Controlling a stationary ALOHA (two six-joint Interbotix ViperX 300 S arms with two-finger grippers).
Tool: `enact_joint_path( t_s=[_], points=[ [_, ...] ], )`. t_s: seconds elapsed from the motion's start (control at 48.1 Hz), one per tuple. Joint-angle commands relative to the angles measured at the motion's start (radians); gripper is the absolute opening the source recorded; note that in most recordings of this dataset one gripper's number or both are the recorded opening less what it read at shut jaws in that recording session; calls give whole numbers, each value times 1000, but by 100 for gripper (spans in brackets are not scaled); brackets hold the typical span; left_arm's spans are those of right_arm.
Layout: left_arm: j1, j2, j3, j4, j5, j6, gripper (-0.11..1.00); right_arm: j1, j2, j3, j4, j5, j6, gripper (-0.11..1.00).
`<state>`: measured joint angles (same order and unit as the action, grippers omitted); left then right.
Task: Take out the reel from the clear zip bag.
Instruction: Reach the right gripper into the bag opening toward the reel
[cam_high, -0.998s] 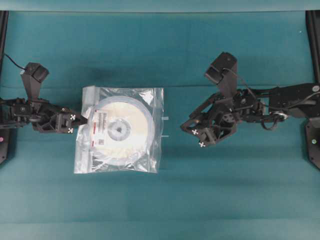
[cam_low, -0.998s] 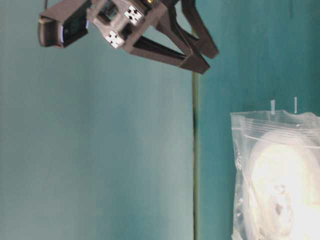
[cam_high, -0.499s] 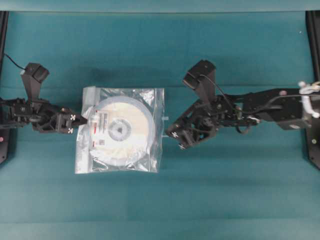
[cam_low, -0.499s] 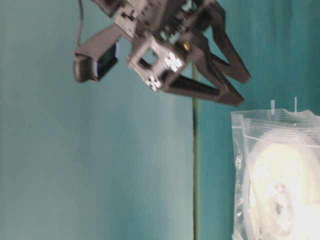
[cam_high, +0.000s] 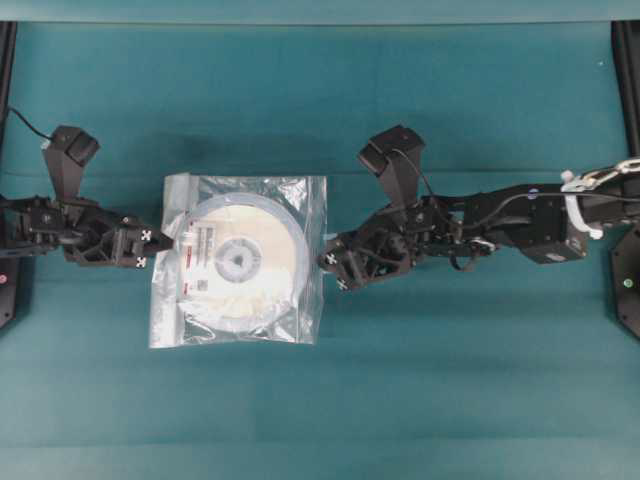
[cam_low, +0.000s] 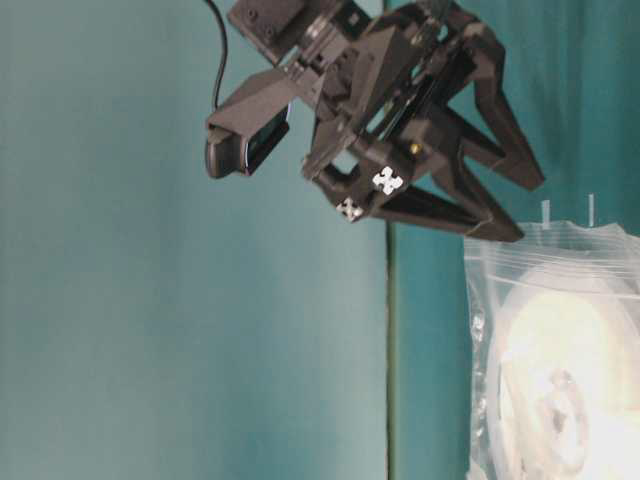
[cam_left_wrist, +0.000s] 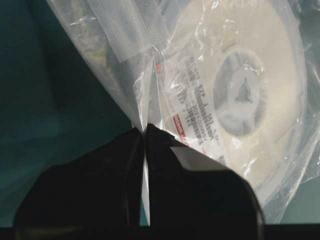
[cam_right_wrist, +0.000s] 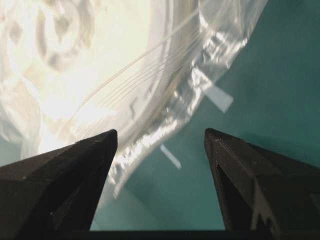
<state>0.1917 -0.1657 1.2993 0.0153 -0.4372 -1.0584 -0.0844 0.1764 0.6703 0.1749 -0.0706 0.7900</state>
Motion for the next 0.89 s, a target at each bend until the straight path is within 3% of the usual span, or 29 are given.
enact_joint_path(
  t_s=[0.0, 0.27, 0.52, 0.873],
  points=[
    [-2, -6, -8, 0, -2, 2, 1, -8, 9, -37, 2, -9, 25, 85],
    [-2, -5, -12, 2, -2, 3, 1, -8, 72, -121, 2, 0, 66, 85],
    [-3, -3, -12, 2, -2, 2, 1, 3, 87, -124, 2, 2, 132, 85],
    [-2, 0, -18, 2, -2, 2, 1, 20, 98, -120, 2, 23, 175, 85]
  ],
)
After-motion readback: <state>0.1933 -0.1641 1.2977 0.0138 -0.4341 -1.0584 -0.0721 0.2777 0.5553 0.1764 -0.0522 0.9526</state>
